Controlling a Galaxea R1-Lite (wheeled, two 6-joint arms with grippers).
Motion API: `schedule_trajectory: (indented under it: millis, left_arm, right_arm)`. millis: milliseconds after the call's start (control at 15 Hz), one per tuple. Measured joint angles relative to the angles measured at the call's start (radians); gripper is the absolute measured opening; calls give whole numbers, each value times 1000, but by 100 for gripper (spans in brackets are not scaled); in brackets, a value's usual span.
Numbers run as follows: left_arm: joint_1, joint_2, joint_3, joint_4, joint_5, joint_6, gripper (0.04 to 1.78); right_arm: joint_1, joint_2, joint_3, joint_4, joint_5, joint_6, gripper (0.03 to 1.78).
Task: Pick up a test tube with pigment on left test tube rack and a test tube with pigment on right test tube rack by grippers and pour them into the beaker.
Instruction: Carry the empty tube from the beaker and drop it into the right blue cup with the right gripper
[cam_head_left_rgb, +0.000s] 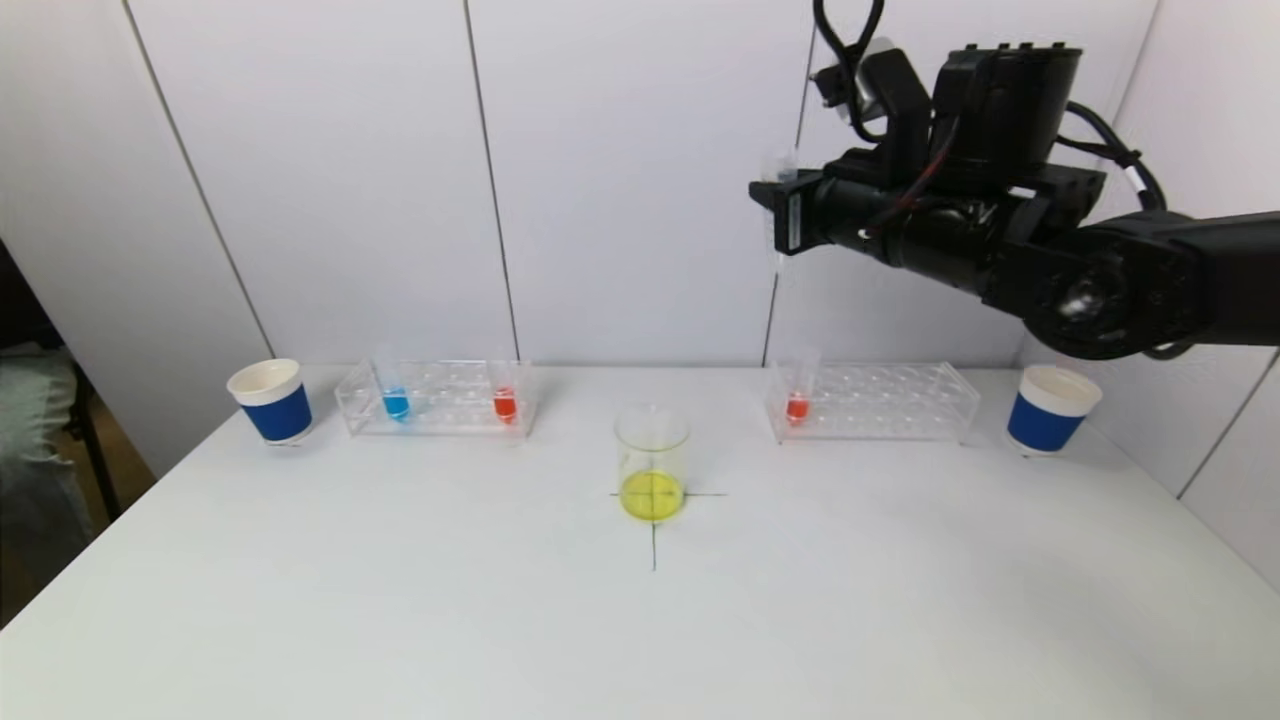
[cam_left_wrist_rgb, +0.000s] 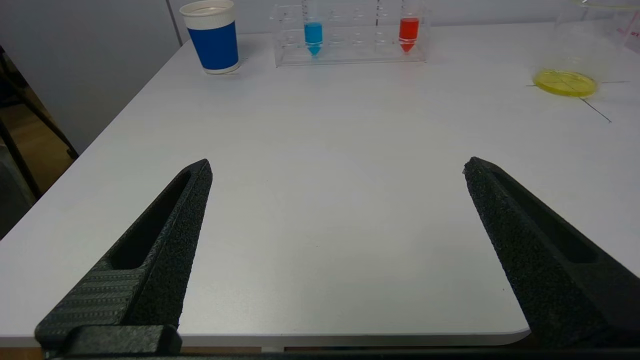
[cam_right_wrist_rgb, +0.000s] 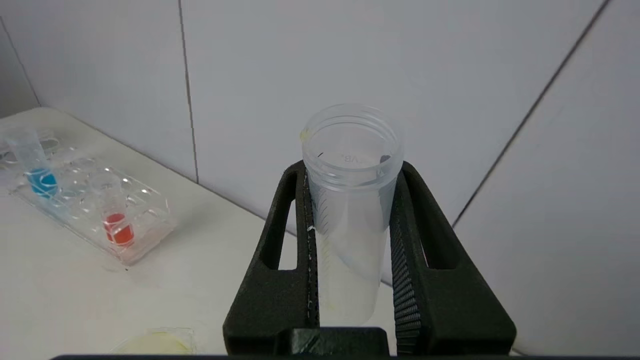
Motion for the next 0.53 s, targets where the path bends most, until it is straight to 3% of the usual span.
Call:
schedule_trajectory:
  millis: [200, 533]
  left_arm:
    - [0, 0, 0, 0, 0, 0, 176]
    - [0, 0, 0, 0, 0, 0, 176]
  right_arm:
    - [-83, -44, -8, 39, -7, 25, 47]
    - [-284, -67, -9, 56, 1, 36, 47]
